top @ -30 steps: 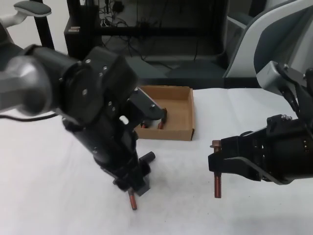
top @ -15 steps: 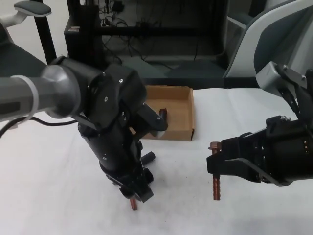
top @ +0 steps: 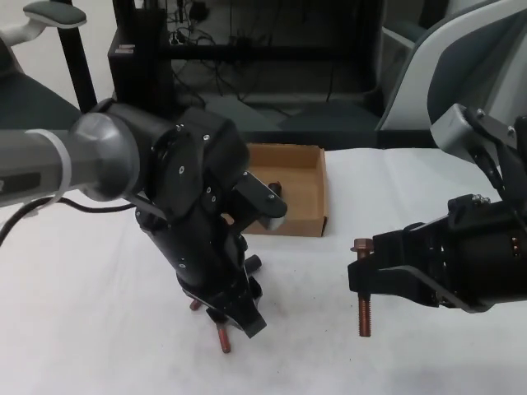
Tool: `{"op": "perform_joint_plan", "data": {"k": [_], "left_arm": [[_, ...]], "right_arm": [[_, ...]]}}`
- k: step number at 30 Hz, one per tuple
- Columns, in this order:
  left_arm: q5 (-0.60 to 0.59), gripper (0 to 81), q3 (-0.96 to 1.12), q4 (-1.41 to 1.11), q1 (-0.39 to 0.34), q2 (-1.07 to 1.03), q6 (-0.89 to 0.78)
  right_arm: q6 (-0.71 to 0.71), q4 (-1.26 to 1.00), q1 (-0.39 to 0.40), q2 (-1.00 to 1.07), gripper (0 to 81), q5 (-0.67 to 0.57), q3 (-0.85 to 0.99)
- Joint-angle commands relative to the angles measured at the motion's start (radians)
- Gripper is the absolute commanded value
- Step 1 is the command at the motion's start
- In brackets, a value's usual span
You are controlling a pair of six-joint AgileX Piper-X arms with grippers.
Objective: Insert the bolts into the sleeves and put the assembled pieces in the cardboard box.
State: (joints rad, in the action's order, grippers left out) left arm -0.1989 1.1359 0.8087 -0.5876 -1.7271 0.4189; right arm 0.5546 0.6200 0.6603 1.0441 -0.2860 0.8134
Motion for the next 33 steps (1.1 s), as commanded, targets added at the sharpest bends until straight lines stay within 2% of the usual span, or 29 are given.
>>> {"op": "perform_joint_plan", "data": {"k": [1,5,8,33], "left_arm": [[-0.007,51.7,0.011,-0.009,-0.005,-0.017,0.009],[0.003,51.7,0.011,-0.011,-0.005,-0.044,0.009],[0.057,51.7,0.013,-0.011,-0.005,-0.062,0.009],[0.041,51.7,0.062,-0.042,-0.005,-0.110,0.042]], "right_arm": [[-0.010,-0.004,-0.003,-0.011,0.6,-0.012,0.004],[-0.010,-0.009,-0.003,-0.011,0.6,-0.011,0.004],[-0.010,-0.010,-0.003,-0.011,0.6,-0.011,0.004],[-0.010,-0.011,-0.003,-0.011,0.6,-0.020,0.004]]}}
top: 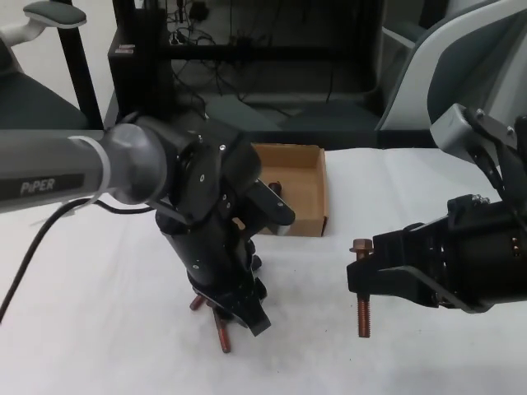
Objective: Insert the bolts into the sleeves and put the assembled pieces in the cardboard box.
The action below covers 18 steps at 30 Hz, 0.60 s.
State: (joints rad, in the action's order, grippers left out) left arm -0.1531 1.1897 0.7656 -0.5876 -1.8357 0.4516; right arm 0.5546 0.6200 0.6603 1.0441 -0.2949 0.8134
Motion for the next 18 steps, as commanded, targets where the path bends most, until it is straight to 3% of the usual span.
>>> {"op": "perform_joint_plan", "data": {"k": [1,18], "left_arm": [[-0.005,51.7,0.008,-0.003,-0.005,-0.002,0.013],[-0.005,51.7,0.008,-0.021,-0.005,-0.036,0.027]], "right_arm": [[-0.010,-0.011,-0.003,-0.011,0.6,-0.011,0.004],[-0.015,-0.010,-0.003,-0.011,0.6,-0.011,0.004]]}}
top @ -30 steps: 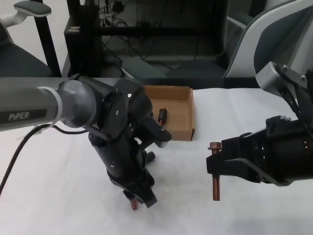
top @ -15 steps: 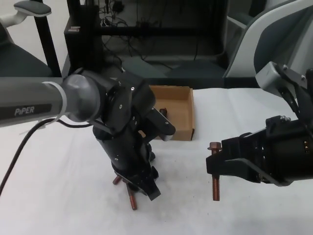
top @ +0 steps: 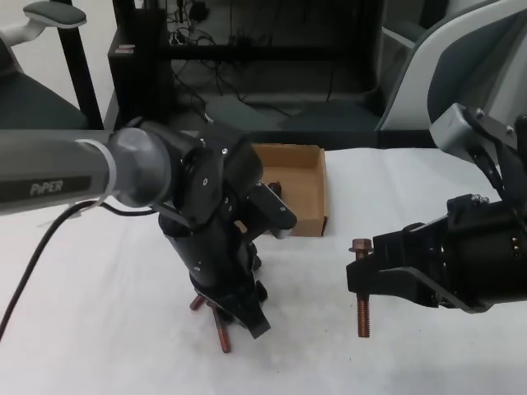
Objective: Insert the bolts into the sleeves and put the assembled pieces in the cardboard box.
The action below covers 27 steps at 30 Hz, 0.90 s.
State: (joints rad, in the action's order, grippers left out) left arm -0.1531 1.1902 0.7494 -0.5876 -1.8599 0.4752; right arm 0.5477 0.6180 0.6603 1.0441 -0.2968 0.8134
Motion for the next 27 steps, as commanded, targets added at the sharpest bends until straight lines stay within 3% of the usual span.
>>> {"op": "perform_joint_plan", "data": {"k": [1,27], "left_arm": [[-0.005,51.7,0.008,-0.004,-0.005,-0.019,0.004],[0.003,51.5,0.037,0.034,-0.005,-0.059,-0.024]], "right_arm": [[-0.008,-0.008,-0.003,-0.011,0.6,-0.009,0.004],[-0.046,-0.008,-0.003,-0.011,0.6,-0.009,0.004]]}}
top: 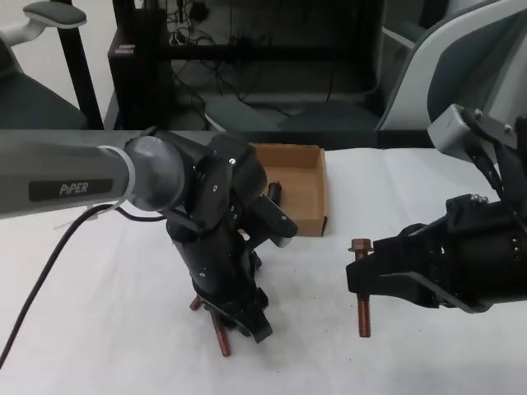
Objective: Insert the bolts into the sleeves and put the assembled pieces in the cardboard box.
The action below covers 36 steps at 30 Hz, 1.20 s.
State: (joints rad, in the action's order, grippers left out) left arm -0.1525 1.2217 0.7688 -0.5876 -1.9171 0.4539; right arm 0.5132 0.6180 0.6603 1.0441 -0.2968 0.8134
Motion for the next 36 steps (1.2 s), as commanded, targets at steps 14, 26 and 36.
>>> {"op": "perform_joint_plan", "data": {"k": [14,26,36], "left_arm": [[0.005,20.7,0.006,0.069,-0.005,-0.001,0.000],[-0.052,11.9,0.006,0.066,-0.007,-0.001,0.011],[-0.004,11.9,0.006,0.036,-0.022,-0.001,0.011]], "right_arm": [[-0.011,-0.008,-0.003,-0.011,0.6,-0.009,0.004],[-0.011,-0.008,-0.003,-0.011,0.6,-0.009,0.004],[-0.011,-0.008,-0.003,-0.011,0.6,-0.009,0.004]]}}
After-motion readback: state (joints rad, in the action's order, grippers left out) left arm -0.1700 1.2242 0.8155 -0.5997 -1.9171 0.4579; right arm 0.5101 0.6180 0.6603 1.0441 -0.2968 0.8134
